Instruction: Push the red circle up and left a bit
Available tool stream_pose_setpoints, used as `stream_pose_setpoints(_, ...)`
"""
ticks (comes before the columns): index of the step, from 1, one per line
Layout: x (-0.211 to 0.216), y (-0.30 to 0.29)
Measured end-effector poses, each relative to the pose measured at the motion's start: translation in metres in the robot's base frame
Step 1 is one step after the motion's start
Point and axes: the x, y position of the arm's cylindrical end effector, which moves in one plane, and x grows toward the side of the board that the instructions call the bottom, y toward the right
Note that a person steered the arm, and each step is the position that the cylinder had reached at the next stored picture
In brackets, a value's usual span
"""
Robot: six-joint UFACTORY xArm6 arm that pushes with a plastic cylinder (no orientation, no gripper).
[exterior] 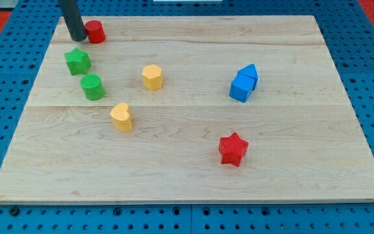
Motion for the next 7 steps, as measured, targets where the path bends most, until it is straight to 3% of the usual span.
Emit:
stream_pose_setpoints(3,0.010,0.007)
stream_pose_setpoints(5,0.013,0.042)
stream_pose_setpoints(7,-0.015,0.064)
